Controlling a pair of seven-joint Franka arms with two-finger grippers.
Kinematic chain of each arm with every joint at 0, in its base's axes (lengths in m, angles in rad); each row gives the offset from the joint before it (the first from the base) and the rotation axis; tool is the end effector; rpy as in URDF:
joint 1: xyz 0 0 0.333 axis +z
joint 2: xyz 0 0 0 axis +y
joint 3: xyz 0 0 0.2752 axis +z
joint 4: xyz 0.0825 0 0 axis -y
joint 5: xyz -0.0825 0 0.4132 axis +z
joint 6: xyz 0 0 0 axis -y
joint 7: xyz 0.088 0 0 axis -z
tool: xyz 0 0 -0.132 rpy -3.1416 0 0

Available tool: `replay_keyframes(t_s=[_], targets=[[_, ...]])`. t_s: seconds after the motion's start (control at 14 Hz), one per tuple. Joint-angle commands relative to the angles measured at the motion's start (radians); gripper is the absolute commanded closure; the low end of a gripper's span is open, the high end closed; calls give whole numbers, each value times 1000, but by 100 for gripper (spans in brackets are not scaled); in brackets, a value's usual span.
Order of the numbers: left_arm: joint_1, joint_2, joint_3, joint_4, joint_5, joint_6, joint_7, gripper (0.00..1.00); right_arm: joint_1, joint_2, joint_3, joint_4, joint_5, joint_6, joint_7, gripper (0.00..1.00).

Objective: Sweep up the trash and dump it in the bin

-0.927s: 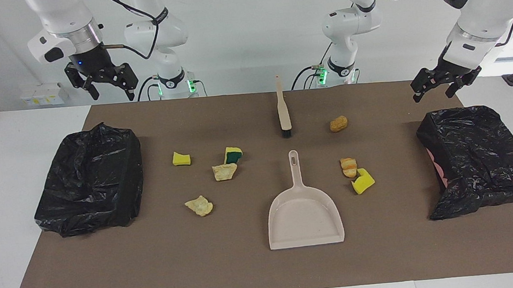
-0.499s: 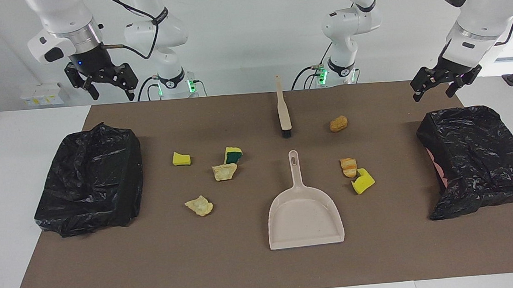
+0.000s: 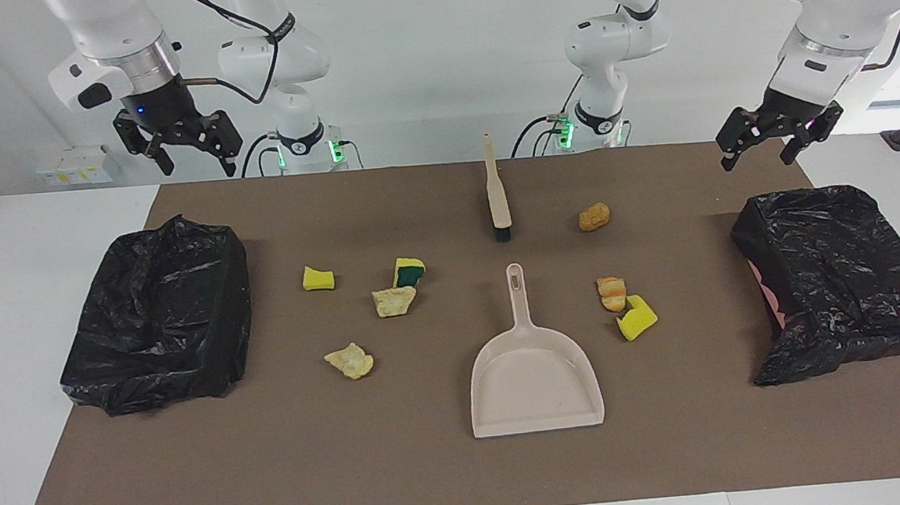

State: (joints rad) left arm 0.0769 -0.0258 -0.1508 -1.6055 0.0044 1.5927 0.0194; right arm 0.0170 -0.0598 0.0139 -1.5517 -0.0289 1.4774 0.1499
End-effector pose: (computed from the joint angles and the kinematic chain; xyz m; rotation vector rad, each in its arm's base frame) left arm 0.5775 -0.0430 0.5580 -3.1302 0.1462 -0.0203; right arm 0.5572 0.0134 0.5942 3.1050 -0.1889 -0.0183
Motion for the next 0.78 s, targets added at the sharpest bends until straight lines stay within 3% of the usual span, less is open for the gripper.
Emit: replay_keyframes(t_s=[0.0, 0.29, 0.5, 0.71], targets=[[-74, -77, 5, -104, -14, -13, 5, 0, 1, -18, 11, -31, 10, 27, -21, 0], [-233, -183, 5, -308, -43, 30, -13, 0, 57, 21, 15, -31, 12, 67, 14, 0], [-339, -261, 7, -463, -67, 113, -22, 0, 162, 102, 15, -25, 10, 165, 120, 0], [-452, -292, 7, -549, -83, 159, -162, 0, 259, 199, 15, -21, 12, 276, 219, 0]])
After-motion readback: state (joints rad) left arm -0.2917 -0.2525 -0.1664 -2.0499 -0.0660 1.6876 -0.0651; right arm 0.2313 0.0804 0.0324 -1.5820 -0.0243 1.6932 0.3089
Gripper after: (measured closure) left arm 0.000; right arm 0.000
